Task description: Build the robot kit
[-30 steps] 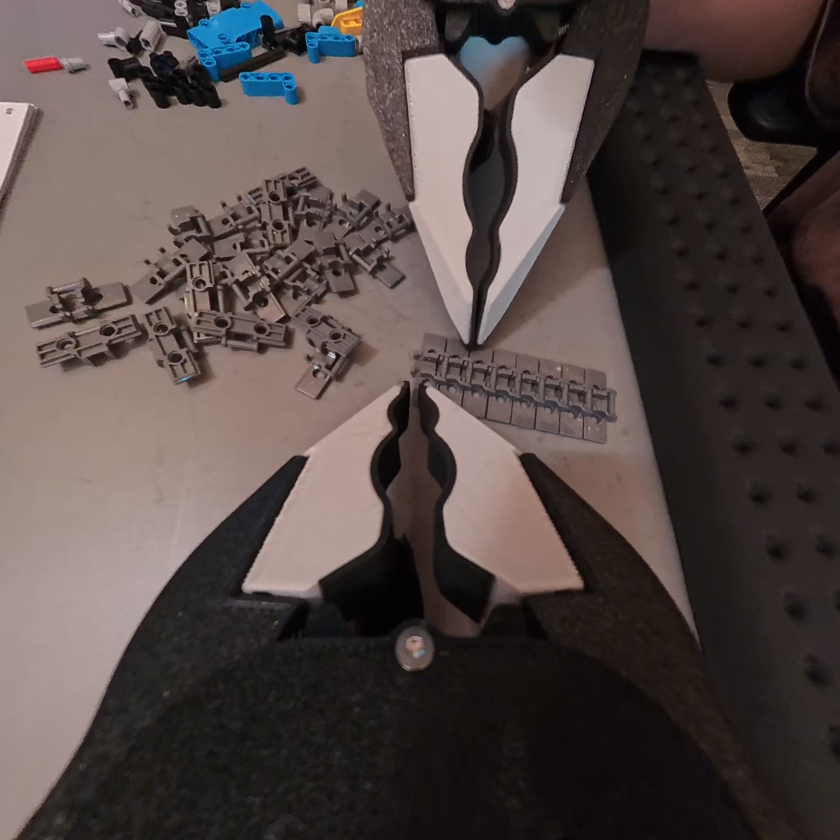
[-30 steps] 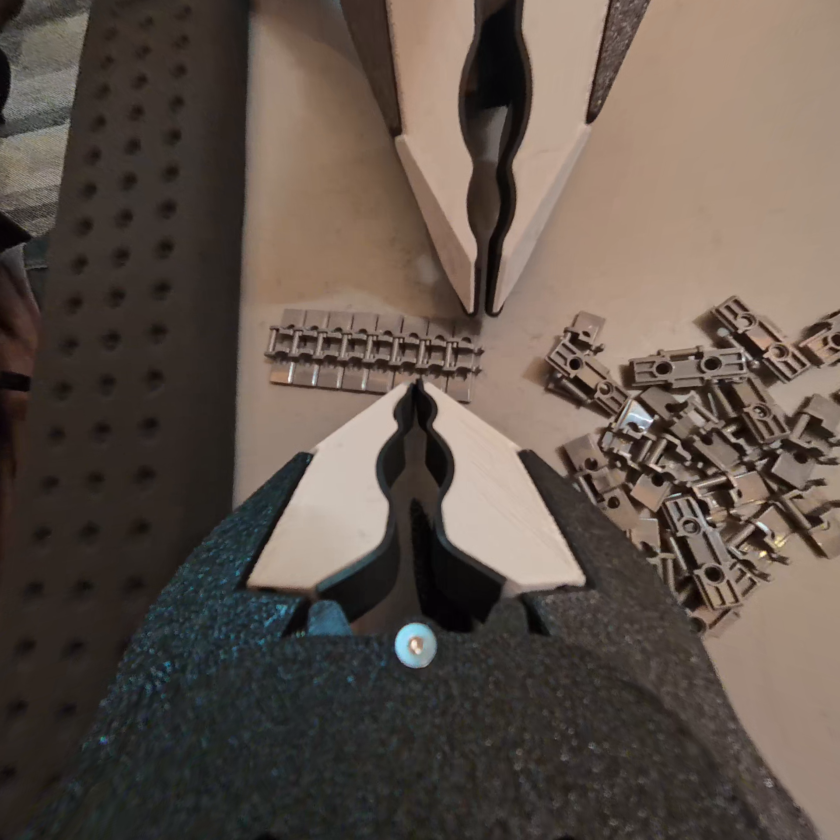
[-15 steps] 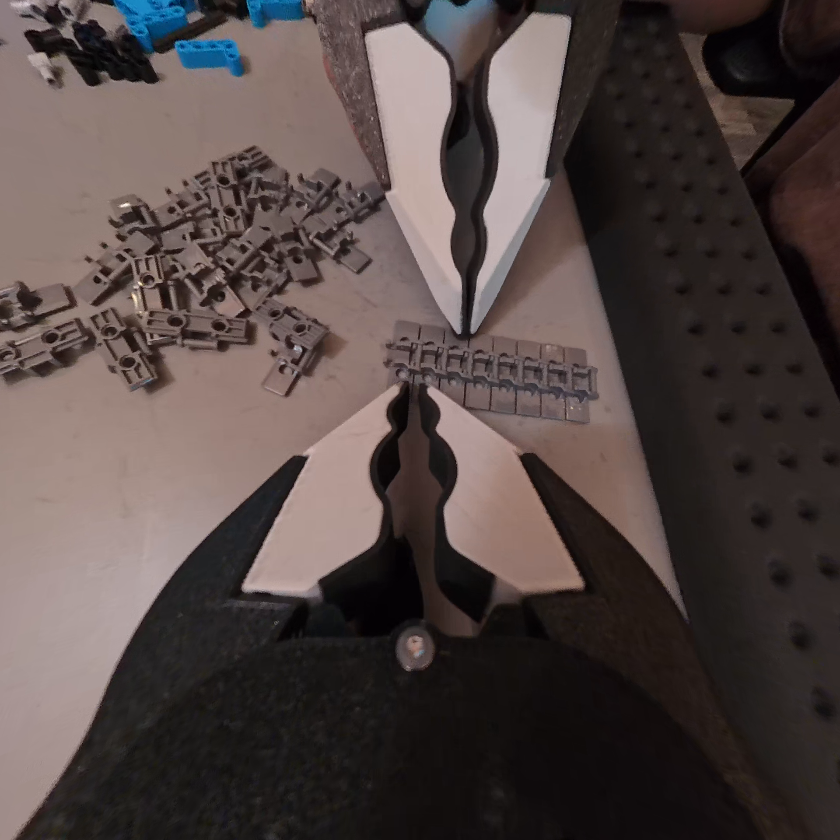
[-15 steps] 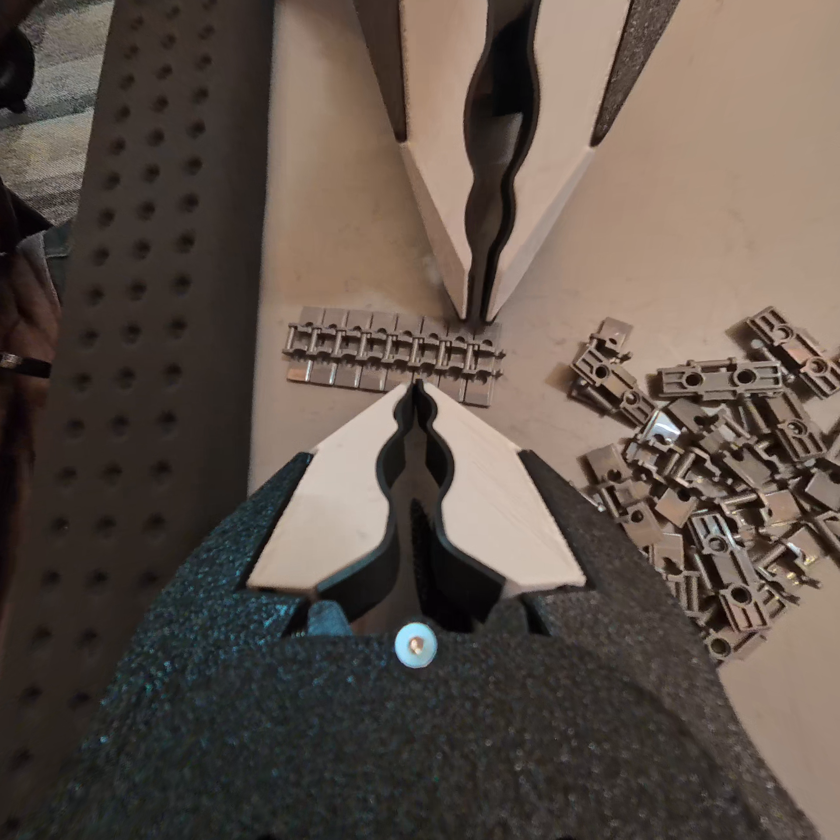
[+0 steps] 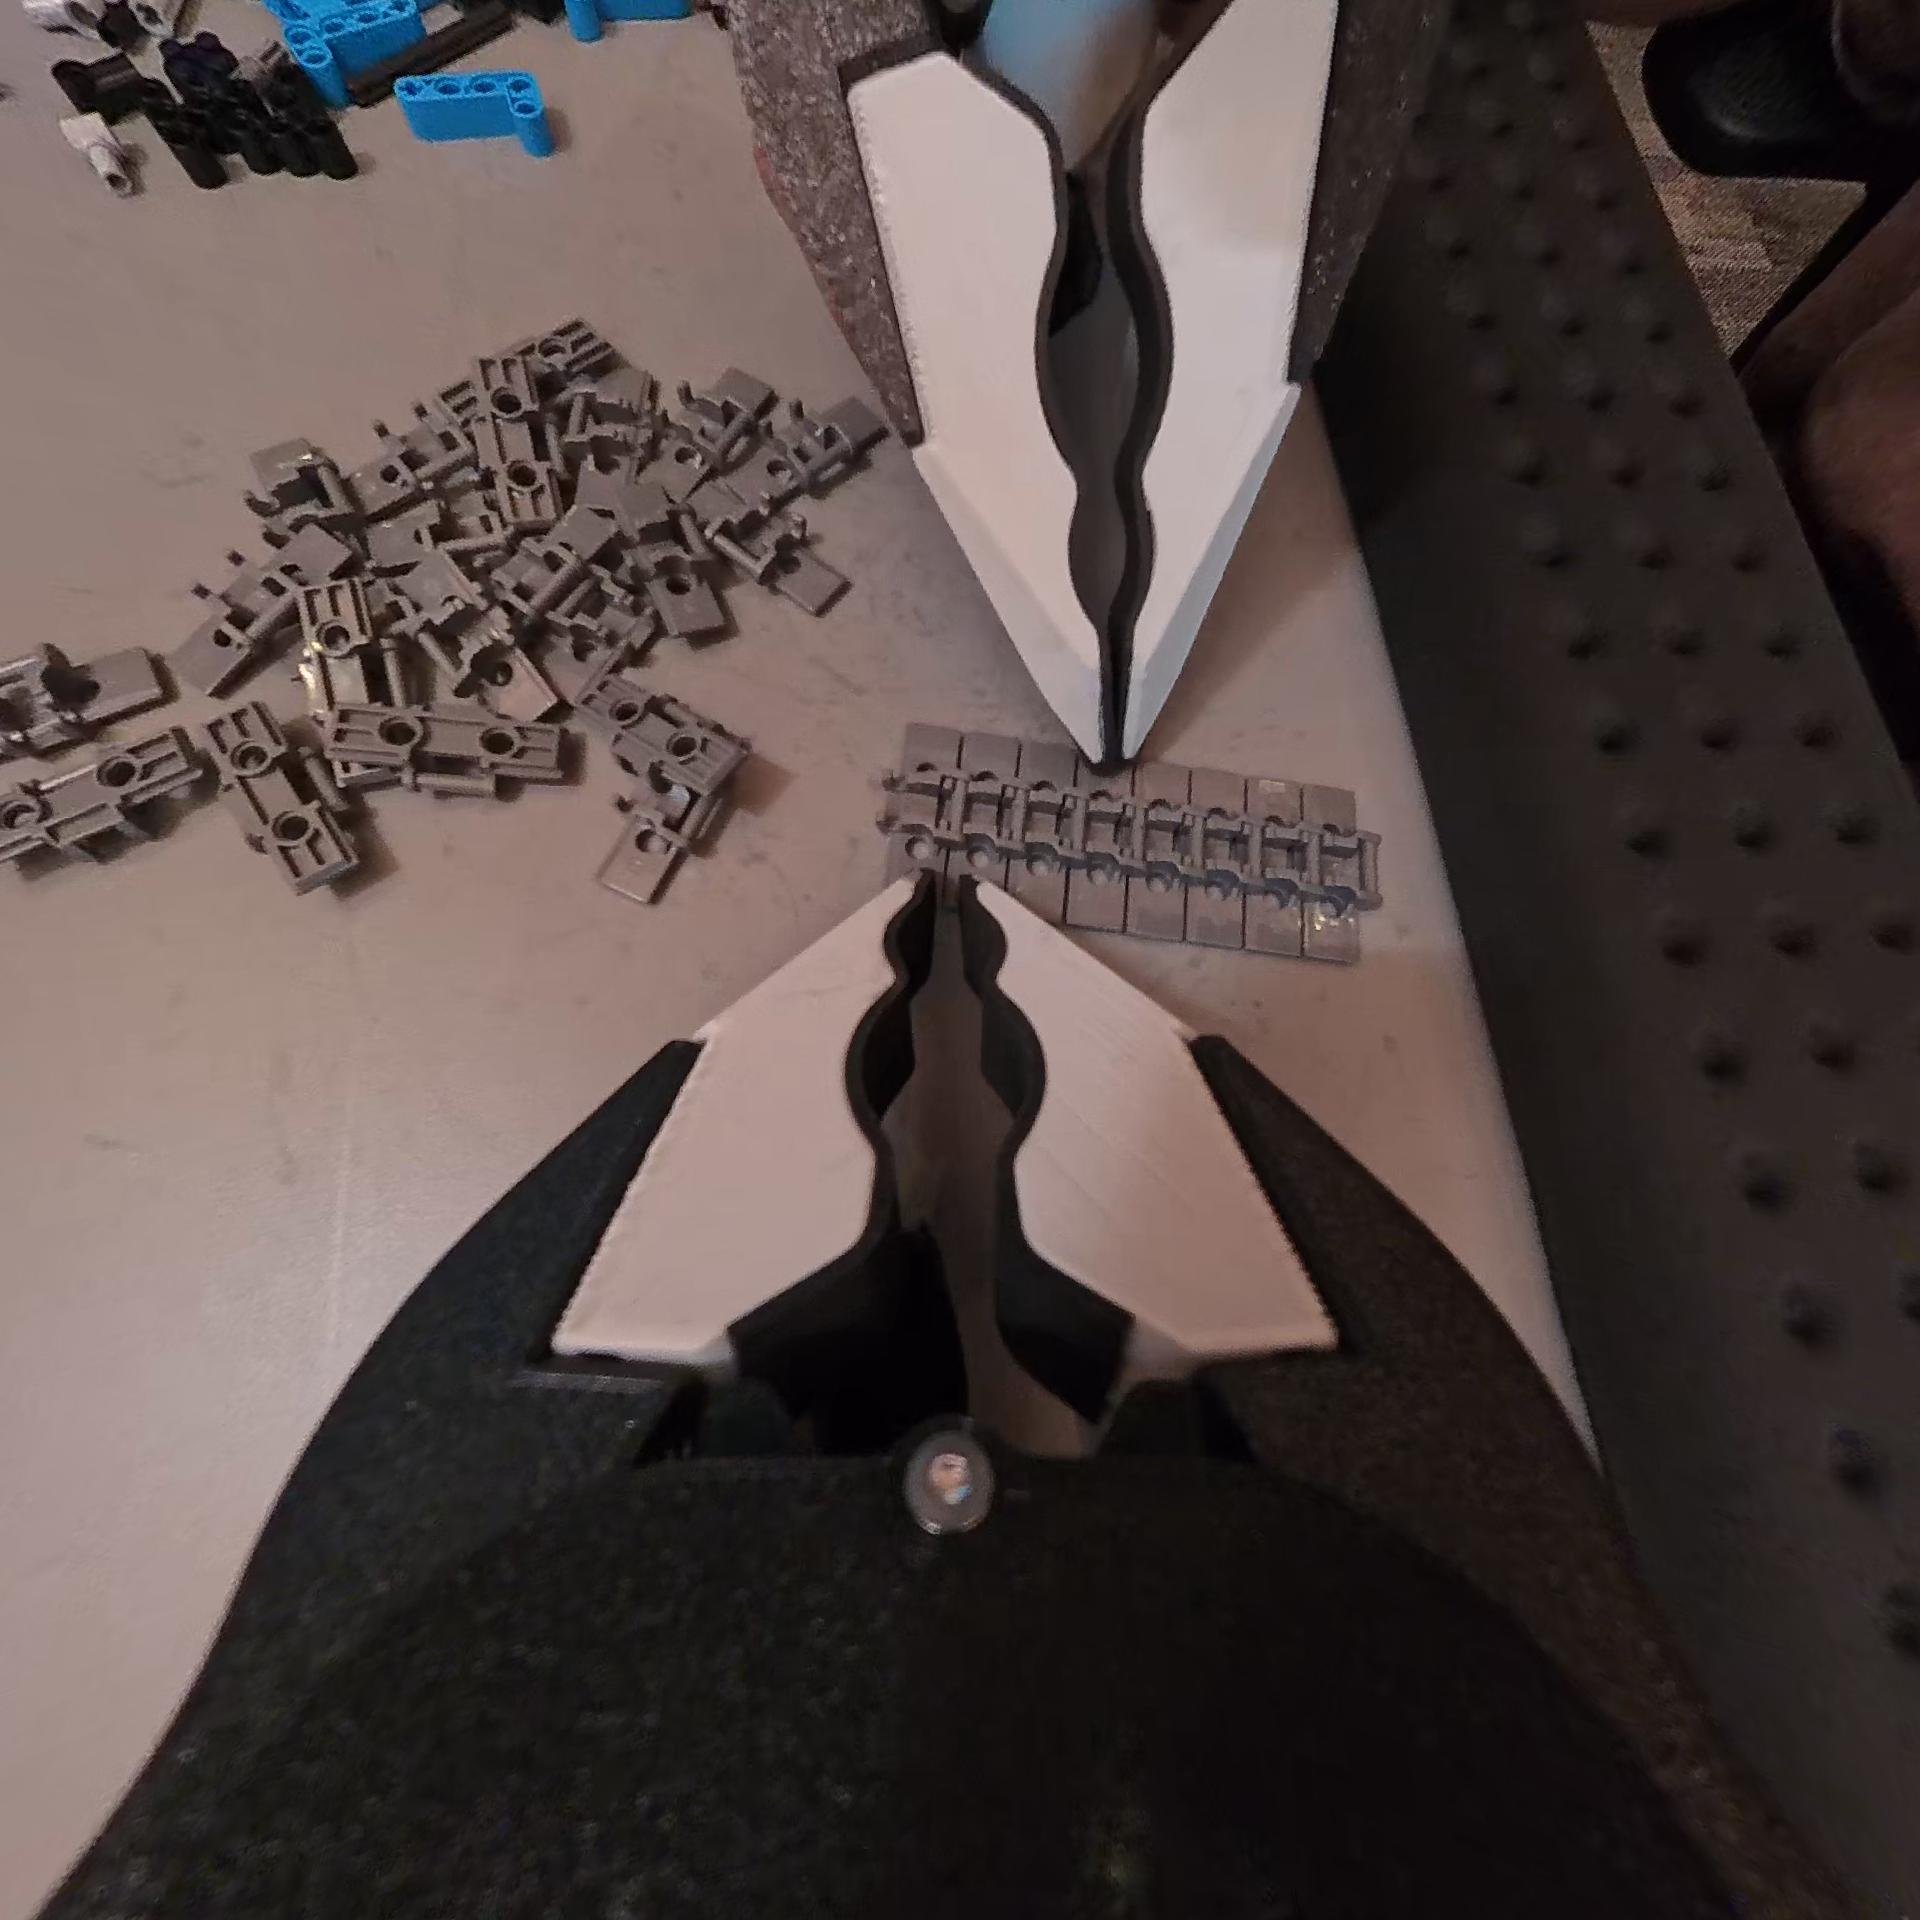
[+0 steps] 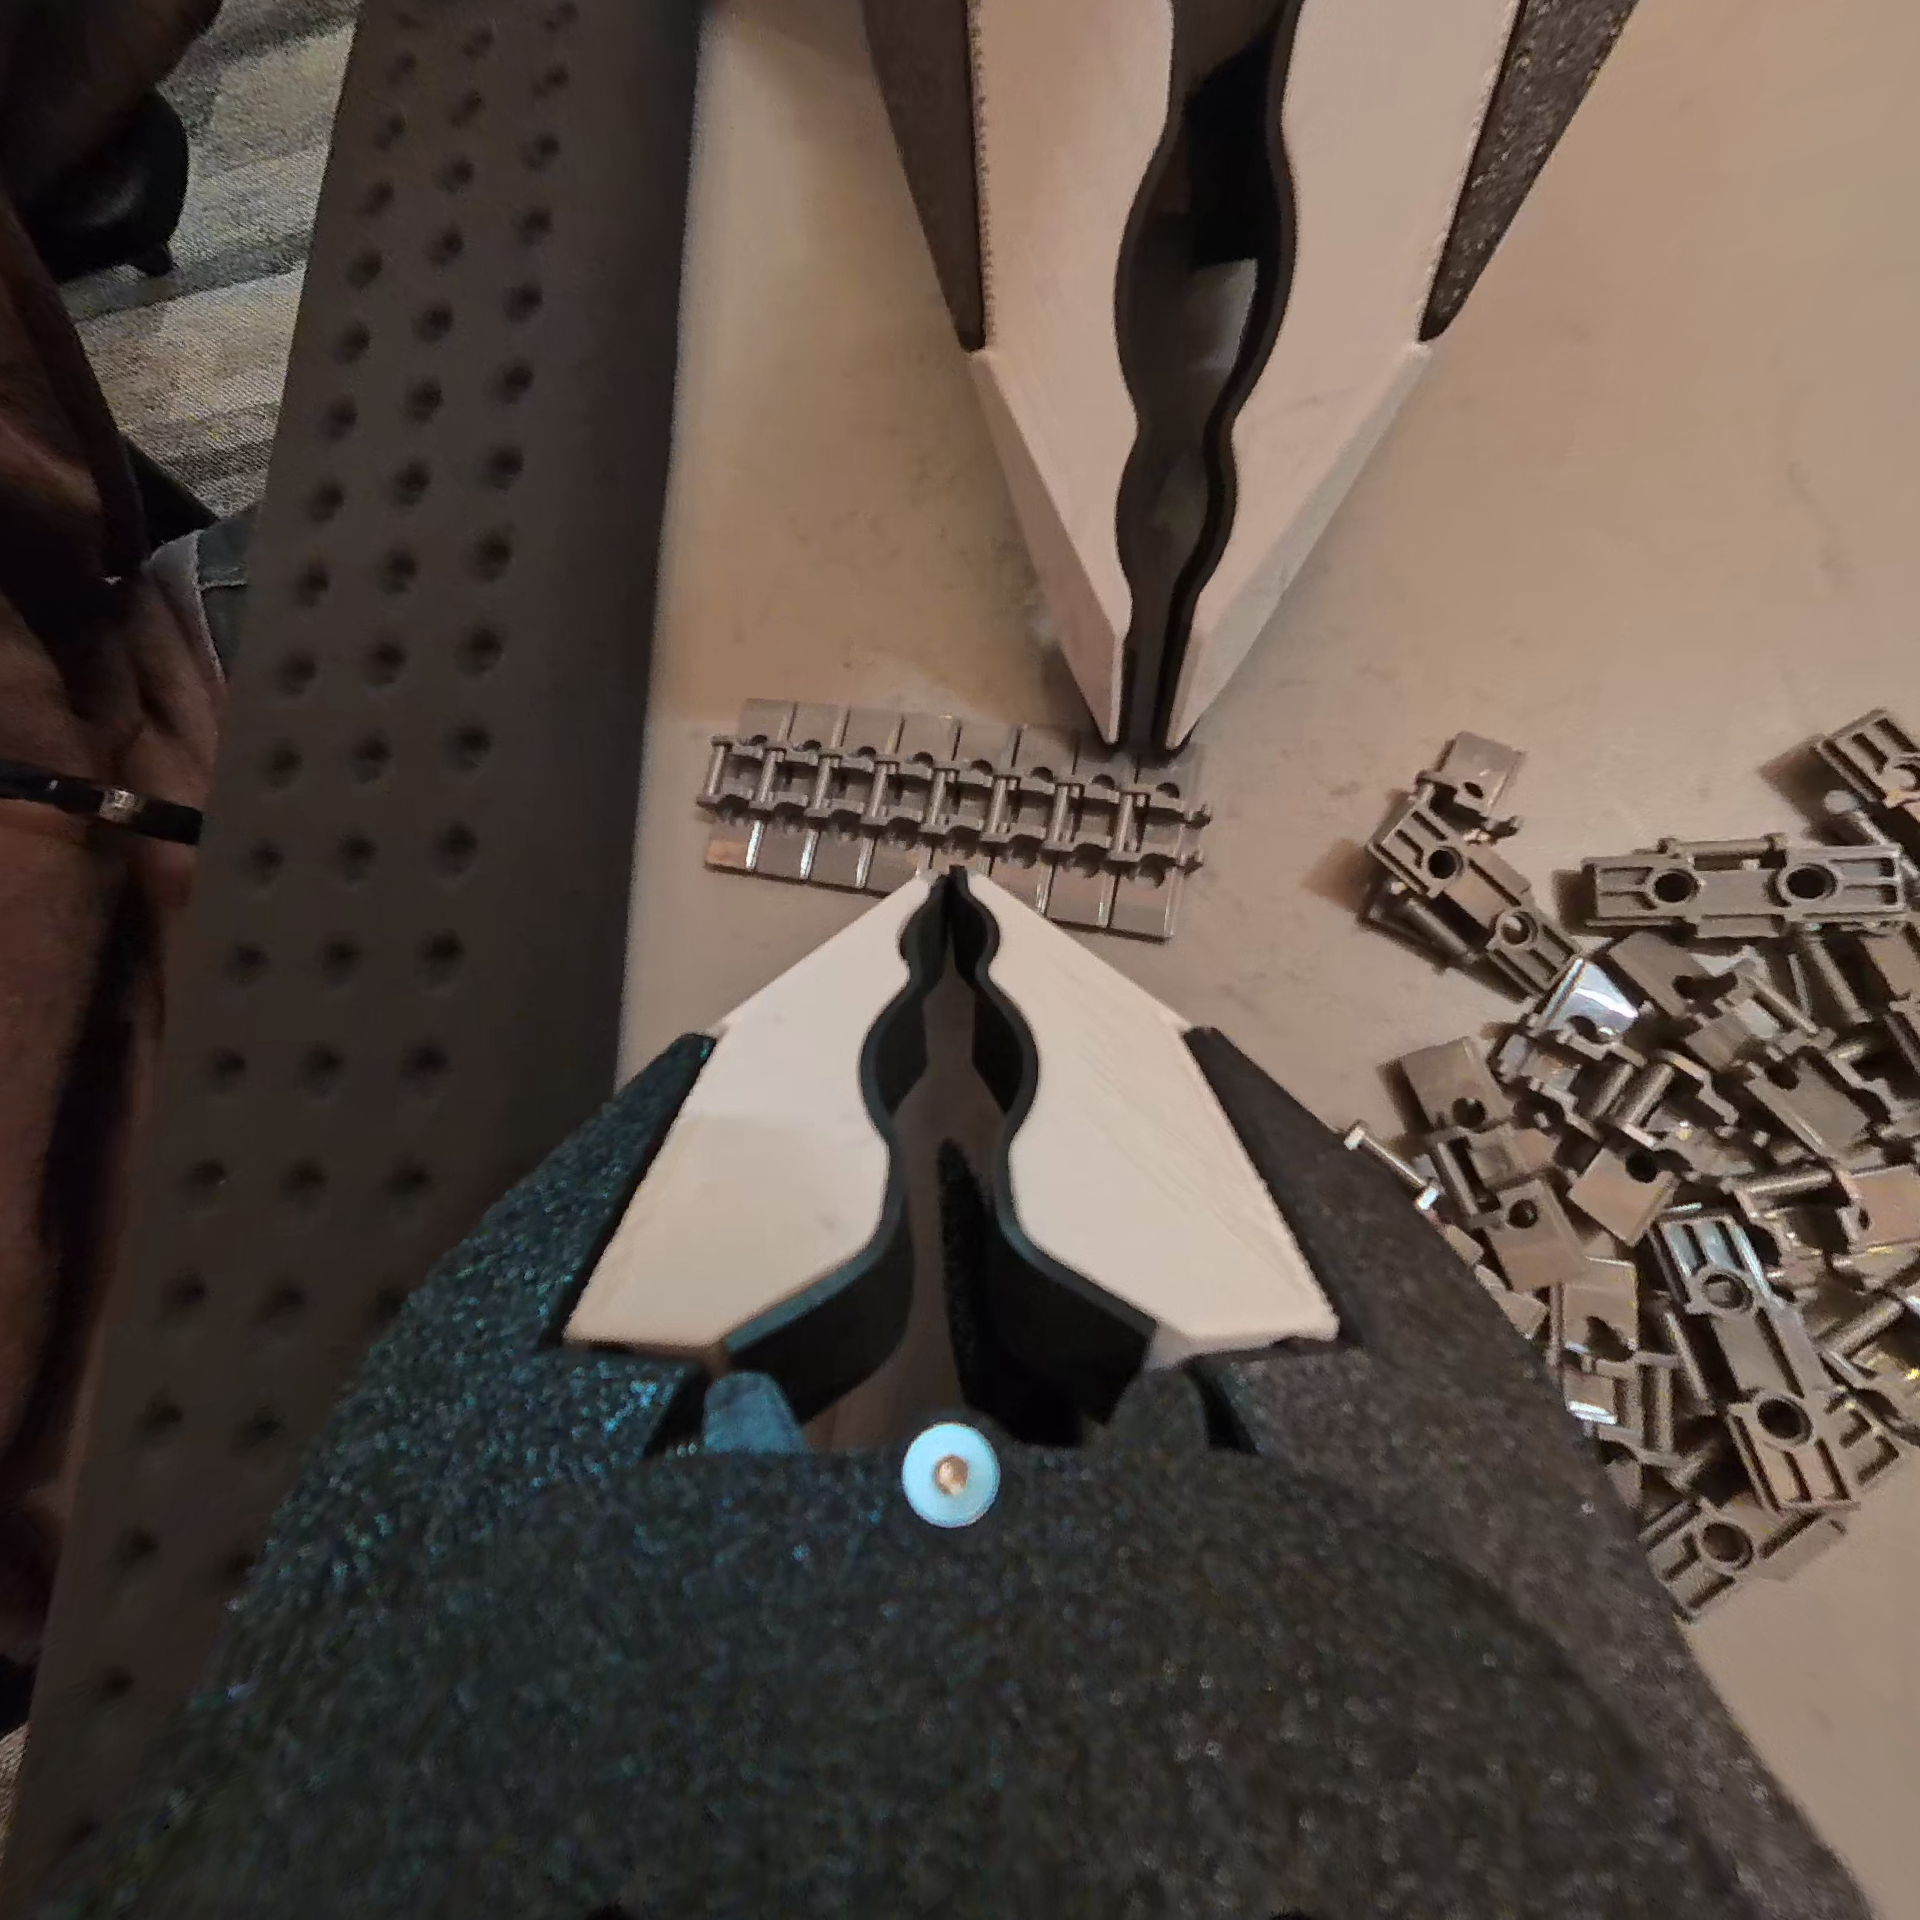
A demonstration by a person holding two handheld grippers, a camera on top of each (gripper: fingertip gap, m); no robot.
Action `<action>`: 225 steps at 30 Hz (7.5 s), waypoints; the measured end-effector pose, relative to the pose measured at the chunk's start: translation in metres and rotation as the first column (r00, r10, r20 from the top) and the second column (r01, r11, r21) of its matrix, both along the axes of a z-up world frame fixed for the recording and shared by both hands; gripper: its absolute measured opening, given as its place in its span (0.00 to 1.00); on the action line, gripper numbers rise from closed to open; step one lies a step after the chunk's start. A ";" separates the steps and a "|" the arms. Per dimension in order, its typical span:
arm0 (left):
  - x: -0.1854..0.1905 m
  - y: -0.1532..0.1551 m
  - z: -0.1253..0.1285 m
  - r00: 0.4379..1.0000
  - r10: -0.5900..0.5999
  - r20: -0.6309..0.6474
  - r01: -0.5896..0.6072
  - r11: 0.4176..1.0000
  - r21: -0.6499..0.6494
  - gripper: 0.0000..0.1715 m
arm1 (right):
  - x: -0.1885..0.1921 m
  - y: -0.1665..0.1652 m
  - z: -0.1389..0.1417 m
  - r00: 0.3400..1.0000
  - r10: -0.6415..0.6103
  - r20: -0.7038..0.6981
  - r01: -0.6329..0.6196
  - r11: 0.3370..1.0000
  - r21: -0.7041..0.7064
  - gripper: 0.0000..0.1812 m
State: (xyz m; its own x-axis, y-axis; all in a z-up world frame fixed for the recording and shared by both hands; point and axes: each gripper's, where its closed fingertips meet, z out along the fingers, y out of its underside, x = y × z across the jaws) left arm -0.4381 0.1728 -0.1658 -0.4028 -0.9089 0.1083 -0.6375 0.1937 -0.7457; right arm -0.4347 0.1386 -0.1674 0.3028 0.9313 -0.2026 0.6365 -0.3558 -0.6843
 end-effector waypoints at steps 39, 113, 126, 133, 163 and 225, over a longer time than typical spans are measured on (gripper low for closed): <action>0.000 0.001 0.000 1.000 0.003 -0.003 -0.003 1.000 -0.005 0.02 | -0.024 -0.039 0.005 0.983 0.180 -0.041 -0.182 0.983 -0.034 0.00; -0.018 0.015 0.013 1.000 -0.002 -0.016 0.000 0.994 -0.108 0.01 | -0.005 0.056 0.014 0.985 -0.171 0.004 0.166 0.963 0.213 0.02; -0.016 0.014 0.006 1.000 -0.018 0.002 0.018 0.995 0.100 0.01 | -0.003 0.053 0.008 0.984 -0.152 0.091 0.120 0.951 0.286 0.02; -0.016 0.015 0.001 1.000 -0.008 -0.007 0.009 0.991 0.136 0.01 | -0.004 0.053 0.007 0.976 -0.171 0.138 0.133 0.960 0.248 0.02; -0.011 0.015 0.003 0.996 0.078 -0.046 -0.078 0.997 0.006 0.01 | -0.013 0.033 0.034 0.993 -0.071 -0.098 0.091 0.972 0.217 0.03; 0.003 0.022 0.061 0.981 0.189 -0.037 -0.153 0.650 -0.744 0.13 | 0.004 0.068 0.056 0.936 -0.272 0.225 -0.084 0.449 0.890 0.06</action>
State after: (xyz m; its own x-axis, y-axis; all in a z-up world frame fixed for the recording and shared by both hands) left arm -0.4347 0.1951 -0.1046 -0.2687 -0.5877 0.7631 -0.5680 -0.5432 -0.6183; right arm -0.4305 0.2063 -0.1111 0.2748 0.5080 0.8164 0.8598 0.2502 -0.4451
